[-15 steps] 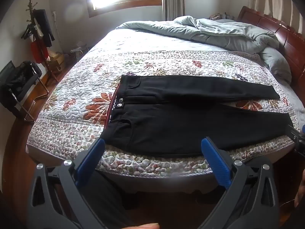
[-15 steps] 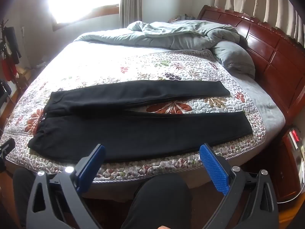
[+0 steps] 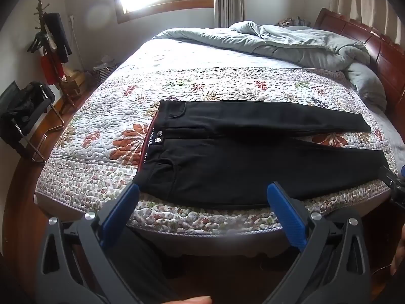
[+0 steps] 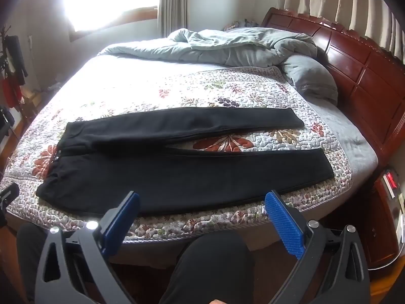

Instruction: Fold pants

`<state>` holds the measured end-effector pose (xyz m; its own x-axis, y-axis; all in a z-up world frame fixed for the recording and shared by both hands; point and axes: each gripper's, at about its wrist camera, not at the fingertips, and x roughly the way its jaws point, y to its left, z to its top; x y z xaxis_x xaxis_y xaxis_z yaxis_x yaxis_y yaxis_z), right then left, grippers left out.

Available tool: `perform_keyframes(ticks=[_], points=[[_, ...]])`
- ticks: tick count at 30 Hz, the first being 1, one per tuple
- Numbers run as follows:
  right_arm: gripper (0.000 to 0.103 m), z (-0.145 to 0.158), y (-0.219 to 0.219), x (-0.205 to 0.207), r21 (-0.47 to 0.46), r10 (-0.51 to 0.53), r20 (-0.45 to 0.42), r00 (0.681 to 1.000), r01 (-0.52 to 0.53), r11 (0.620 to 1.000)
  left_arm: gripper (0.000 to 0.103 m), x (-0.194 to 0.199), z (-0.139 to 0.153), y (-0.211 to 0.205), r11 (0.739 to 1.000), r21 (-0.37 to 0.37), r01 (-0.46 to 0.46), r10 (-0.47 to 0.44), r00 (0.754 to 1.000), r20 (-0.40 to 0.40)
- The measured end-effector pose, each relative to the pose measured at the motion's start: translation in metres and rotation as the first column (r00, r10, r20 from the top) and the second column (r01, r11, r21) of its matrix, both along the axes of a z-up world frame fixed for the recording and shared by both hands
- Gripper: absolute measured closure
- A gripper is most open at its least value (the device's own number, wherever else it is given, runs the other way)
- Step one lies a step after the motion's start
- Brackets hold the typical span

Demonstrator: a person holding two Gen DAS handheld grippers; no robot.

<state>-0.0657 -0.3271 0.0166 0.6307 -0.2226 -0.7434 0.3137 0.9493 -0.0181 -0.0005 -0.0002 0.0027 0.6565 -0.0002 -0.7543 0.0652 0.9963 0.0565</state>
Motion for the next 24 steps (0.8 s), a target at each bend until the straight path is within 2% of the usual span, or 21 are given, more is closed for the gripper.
perform_keyframes(ticks=[24], points=[[0.003,0.0049,-0.0029,0.0,-0.011,0.003,0.004,1.0,-0.003,1.0,0.002,0.0026,0.0017,-0.0025,1.0,-0.008,0.004,-0.004,1.0,0.001]])
